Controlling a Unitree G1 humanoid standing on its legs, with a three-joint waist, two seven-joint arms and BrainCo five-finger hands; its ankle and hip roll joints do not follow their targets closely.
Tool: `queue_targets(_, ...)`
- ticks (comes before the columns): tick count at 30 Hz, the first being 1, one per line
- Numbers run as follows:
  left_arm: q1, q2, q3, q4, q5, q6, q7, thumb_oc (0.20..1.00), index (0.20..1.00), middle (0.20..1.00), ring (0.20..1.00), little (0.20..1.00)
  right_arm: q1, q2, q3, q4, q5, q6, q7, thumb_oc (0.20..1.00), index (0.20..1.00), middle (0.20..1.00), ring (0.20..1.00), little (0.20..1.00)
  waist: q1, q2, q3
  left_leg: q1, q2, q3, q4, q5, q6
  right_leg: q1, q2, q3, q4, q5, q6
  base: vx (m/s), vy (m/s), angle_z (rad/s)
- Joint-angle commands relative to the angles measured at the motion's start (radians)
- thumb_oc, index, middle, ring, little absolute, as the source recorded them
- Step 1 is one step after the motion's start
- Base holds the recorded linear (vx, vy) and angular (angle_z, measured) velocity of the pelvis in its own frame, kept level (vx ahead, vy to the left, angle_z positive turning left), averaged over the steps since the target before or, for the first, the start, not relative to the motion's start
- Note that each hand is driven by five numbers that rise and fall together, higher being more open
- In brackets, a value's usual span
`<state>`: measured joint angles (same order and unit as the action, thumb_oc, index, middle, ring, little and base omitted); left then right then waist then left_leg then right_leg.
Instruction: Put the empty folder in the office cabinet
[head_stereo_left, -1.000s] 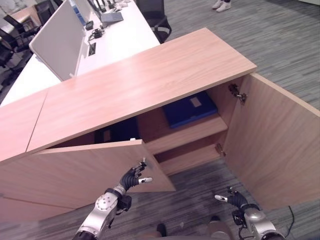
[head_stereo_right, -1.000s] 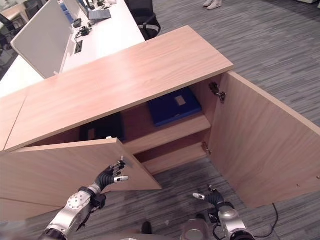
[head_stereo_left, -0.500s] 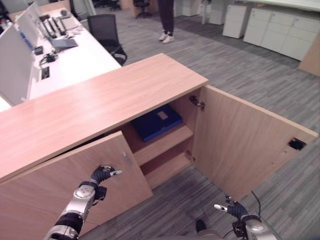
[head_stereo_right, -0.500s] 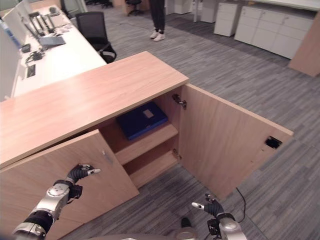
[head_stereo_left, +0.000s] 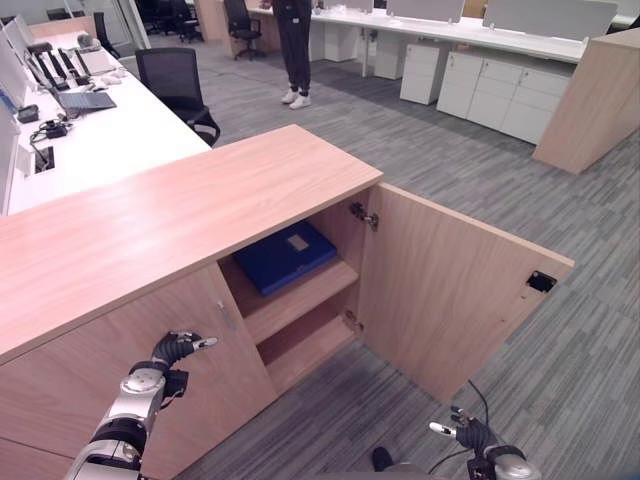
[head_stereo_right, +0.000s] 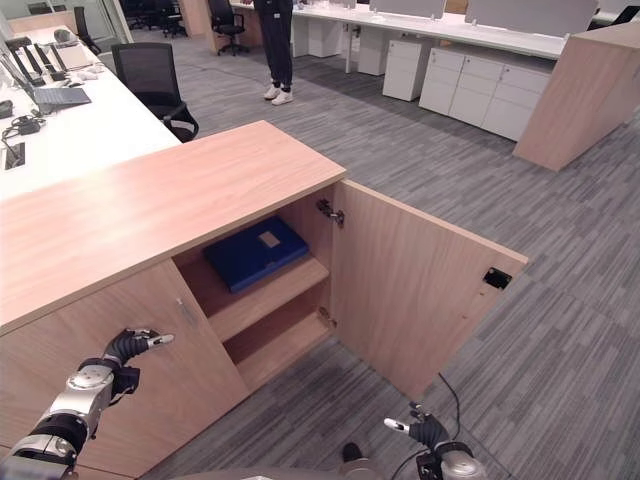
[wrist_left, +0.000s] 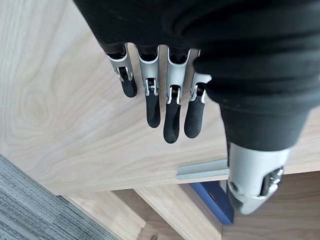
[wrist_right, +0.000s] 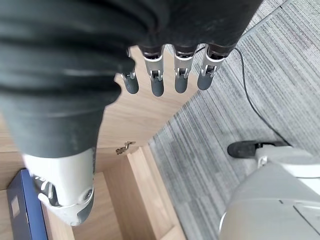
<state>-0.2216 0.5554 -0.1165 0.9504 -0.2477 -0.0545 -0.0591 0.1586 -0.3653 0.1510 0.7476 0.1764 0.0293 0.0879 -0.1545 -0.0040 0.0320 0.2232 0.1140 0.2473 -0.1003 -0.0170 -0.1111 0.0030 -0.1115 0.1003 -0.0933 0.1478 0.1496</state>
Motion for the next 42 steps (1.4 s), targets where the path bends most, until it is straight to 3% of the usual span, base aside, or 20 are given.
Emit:
queue_targets(1, -0.083, 0.027, 0.043, -0.018, 0.018, -0.071, 0.039, 1.0, 1.0, 1.0, 1.0, 1.0, -0.058, -0.002, -0.012, -0.022, 0.016, -0.04, 0.003, 1.0, 1.0, 1.0, 1.0, 1.0, -0.009, 0.024, 0.034, -0.001, -0.023, -0.02, 0.025, -0.06, 0.024, 0.037, -0.053, -0.038, 0.095, -0.148, 0.09, 0.0, 0.0, 0.0)
queue_targets(6, 0.075, -0.09, -0.005, -0.349, 0.015, -0.078, 0.027, 1.0, 1.0, 1.0, 1.0, 1.0, -0.088, 0.022, -0.069, 0.007, 0.021, -0.029, -0.021, 1.0, 1.0, 1.0, 1.0, 1.0, 0.024, 0.026, 0.06, -0.007, -0.027, -0.014, 0.03, -0.072, 0.042, -0.005, -0.064, -0.094, 0.19, -0.154, 0.097, -0.06, 0.013, -0.06)
queue_targets(8, 0.123, -0.117, -0.024, -0.435, 0.014, -0.076, 0.009, 1.0, 1.0, 1.0, 1.0, 1.0, -0.097, 0.033, -0.094, 0.008, 0.026, -0.024, -0.032, 1.0, 1.0, 1.0, 1.0, 1.0, 0.036, 0.031, 0.081, -0.009, -0.02, -0.01, 0.03, -0.072, 0.044, -0.036, -0.076, -0.159, 0.261, -0.163, 0.102, -0.09, -0.022, 0.0)
queue_targets(10, 0.164, -0.137, -0.042, -0.498, -0.006, -0.067, -0.015, 1.0, 1.0, 1.0, 1.0, 1.0, -0.108, 0.038, -0.114, 0.01, 0.022, -0.019, -0.045, 1.0, 1.0, 1.0, 1.0, 1.0, 0.061, 0.035, 0.097, -0.008, -0.014, 0.005, 0.033, -0.076, 0.039, -0.053, -0.137, -0.28, 0.299, -0.137, 0.108, -0.06, -0.08, -0.09)
queue_targets(11, 0.165, -0.137, -0.043, -0.5, -0.006, -0.066, -0.015, 1.0, 1.0, 1.0, 1.0, 1.0, -0.107, 0.038, -0.115, 0.01, 0.022, -0.019, -0.045, 1.0, 1.0, 1.0, 1.0, 1.0, 0.059, 0.034, 0.097, -0.008, -0.014, 0.001, 0.034, -0.076, 0.039, -0.052, -0.139, -0.283, 0.3, -0.139, 0.108, -0.03, -0.179, -0.45)
queue_targets(12, 0.202, -0.15, -0.053, -0.546, -0.024, -0.058, -0.04, 1.0, 1.0, 1.0, 1.0, 1.0, -0.115, 0.044, -0.122, 0.012, 0.017, -0.013, -0.052, 1.0, 1.0, 1.0, 1.0, 1.0, 0.07, 0.037, 0.102, -0.01, -0.002, 0.012, 0.039, -0.079, 0.031, -0.064, -0.198, -0.356, 0.309, -0.103, 0.109, -0.01, -0.21, -0.58)
queue_targets(13, 0.216, -0.151, -0.055, -0.565, -0.032, -0.058, -0.048, 1.0, 1.0, 1.0, 1.0, 1.0, -0.118, 0.043, -0.126, 0.011, 0.018, -0.01, -0.053, 1.0, 1.0, 1.0, 1.0, 1.0, 0.073, 0.037, 0.104, -0.014, 0.004, 0.016, 0.042, -0.079, 0.025, -0.064, -0.22, -0.377, 0.286, -0.096, 0.105, -0.01, -0.209, -0.51)
queue_targets(17, 0.254, -0.169, -0.078, -0.604, -0.086, -0.047, -0.079, 1.0, 1.0, 1.0, 1.0, 1.0, -0.142, 0.036, -0.126, 0.036, 0.014, -0.006, -0.069, 1.0, 1.0, 1.0, 1.0, 1.0, 0.077, 0.045, 0.113, -0.014, 0.036, 0.017, 0.034, -0.069, -0.009, -0.118, -0.263, -0.38, 0.184, -0.006, 0.112, 0.04, -0.362, -0.47)
queue_targets(19, 0.266, -0.163, -0.09, -0.603, -0.078, -0.049, -0.097, 1.0, 1.0, 1.0, 1.0, 1.0, -0.137, 0.035, -0.125, 0.044, 0.02, -0.007, -0.065, 1.0, 1.0, 1.0, 1.0, 1.0, 0.076, 0.044, 0.11, -0.009, 0.045, 0.031, 0.045, -0.075, -0.023, -0.103, -0.266, -0.396, 0.154, -0.015, 0.112, 0.07, -0.266, -0.62)
queue_targets(21, 0.277, -0.162, -0.093, -0.608, -0.074, -0.046, -0.104, 1.0, 1.0, 1.0, 1.0, 1.0, -0.134, 0.036, -0.124, 0.05, 0.021, -0.006, -0.061, 1.0, 1.0, 1.0, 1.0, 1.0, 0.072, 0.043, 0.108, -0.009, 0.055, 0.034, 0.06, -0.076, -0.031, -0.089, -0.26, -0.401, 0.145, -0.017, 0.112, 0.1, -0.247, -0.2)
queue_targets(22, 0.282, -0.163, -0.089, -0.61, -0.084, -0.041, -0.11, 1.0, 1.0, 1.0, 1.0, 1.0, -0.13, 0.03, -0.117, 0.053, 0.023, -0.006, -0.057, 1.0, 1.0, 1.0, 1.0, 1.0, 0.061, 0.051, 0.104, -0.01, 0.092, 0.042, 0.092, -0.068, -0.052, -0.085, -0.236, -0.4, 0.145, -0.036, 0.106, 0.18, -0.45, -0.18)
queue_targets(24, 0.302, -0.169, -0.074, -0.606, -0.103, -0.033, -0.113, 1.0, 1.0, 1.0, 1.0, 1.0, -0.133, 0.01, -0.093, 0.058, 0.022, -0.007, -0.047, 1.0, 1.0, 1.0, 1.0, 1.0, 0.046, 0.079, 0.111, -0.034, 0.161, 0.049, 0.201, -0.007, -0.081, -0.06, -0.164, -0.408, 0.131, -0.082, 0.069, 0.15, -0.436, -0.38)
queue_targets(25, 0.301, -0.17, -0.073, -0.606, -0.103, -0.033, -0.113, 1.0, 1.0, 1.0, 1.0, 1.0, -0.134, 0.01, -0.093, 0.058, 0.022, -0.007, -0.047, 1.0, 1.0, 1.0, 1.0, 1.0, 0.045, 0.079, 0.11, -0.038, 0.161, 0.048, 0.2, -0.003, -0.082, -0.063, -0.164, -0.409, 0.13, -0.079, 0.066, 0.08, -0.196, -0.45)
queue_targets(28, 0.313, -0.184, -0.05, -0.601, -0.122, -0.029, -0.107, 1.0, 1.0, 1.0, 1.0, 1.0, -0.14, -0.012, -0.069, 0.052, 0.015, -0.009, -0.044, 1.0, 1.0, 1.0, 1.0, 1.0, 0.048, 0.092, 0.123, -0.08, 0.211, 0.013, 0.337, 0.109, -0.095, -0.026, -0.093, -0.401, 0.093, -0.118, 0.023, 0.16, -0.285, -0.71)
queue_targets(29, 0.312, -0.19, -0.043, -0.589, -0.127, -0.031, -0.096, 1.0, 1.0, 1.0, 1.0, 1.0, -0.16, -0.03, -0.067, 0.06, 0.018, -0.008, -0.047, 1.0, 1.0, 1.0, 1.0, 1.0, 0.052, 0.083, 0.134, -0.099, 0.2, -0.04, 0.439, 0.143, -0.091, -0.002, -0.064, -0.377, 0.081, -0.134, -0.004, 0.18, -0.258, -0.78)
queue_targets(31, 0.311, -0.193, -0.043, -0.587, -0.135, -0.03, -0.092, 1.0, 1.0, 1.0, 1.0, 1.0, -0.168, -0.035, -0.07, 0.066, 0.023, -0.006, -0.053, 1.0, 1.0, 1.0, 1.0, 1.0, 0.057, 0.075, 0.14, -0.123, 0.187, -0.061, 0.496, 0.158, -0.092, 0.01, -0.06, -0.372, 0.075, -0.142, -0.011, 0.13, -0.194, -0.33)
queue_targets(33, 0.314, -0.195, -0.04, -0.589, -0.148, -0.03, -0.088, 1.0, 1.0, 1.0, 1.0, 1.0, -0.176, -0.044, -0.079, 0.074, 0.035, -0.005, -0.06, 1.0, 1.0, 1.0, 1.0, 1.0, 0.068, 0.059, 0.146, -0.162, 0.154, -0.07, 0.528, 0.127, -0.077, 0.023, -0.057, -0.354, 0.066, -0.154, -0.019, 0.16, -0.17, -0.44)
queue_targets(36, 0.327, -0.201, -0.041, -0.589, -0.143, -0.029, -0.087, 1.0, 1.0, 1.0, 1.0, 1.0, -0.2, -0.059, -0.087, 0.096, 0.039, -0.005, -0.071, 1.0, 1.0, 1.0, 1.0, 1.0, 0.103, 0.049, 0.145, -0.216, 0.084, -0.096, 0.442, 0.041, -0.05, 0.054, -0.058, -0.325, 0.043, -0.168, -0.008, 0.2, -0.037, -0.51)
queue_targets(39, 0.328, -0.197, -0.053, -0.578, -0.139, -0.032, -0.093, 1.0, 1.0, 1.0, 1.0, 1.0, -0.239, -0.089, -0.1, 0.115, 0.045, -0.016, -0.087, 1.0, 1.0, 1.0, 1.0, 1.0, 0.127, 0.062, 0.146, -0.212, 0.074, -0.126, 0.293, 0.047, -0.059, 0.097, -0.042, -0.324, 0.033, -0.18, 0.004, 0.14, 0.032, -0.34)
queue_targets(42, 0.331, -0.188, -0.059, -0.579, -0.134, -0.032, -0.098, 1.0, 1.0, 1.0, 1.0, 1.0, -0.257, -0.115, -0.111, 0.108, 0.043, -0.022, -0.093, 1.0, 1.0, 1.0, 1.0, 1.0, 0.131, 0.065, 0.134, -0.182, 0.072, -0.134, 0.269, 0.055, -0.065, 0.12, -0.041, -0.336, 0.027, -0.181, 0.006, 0.11, 0.024, -0.29)
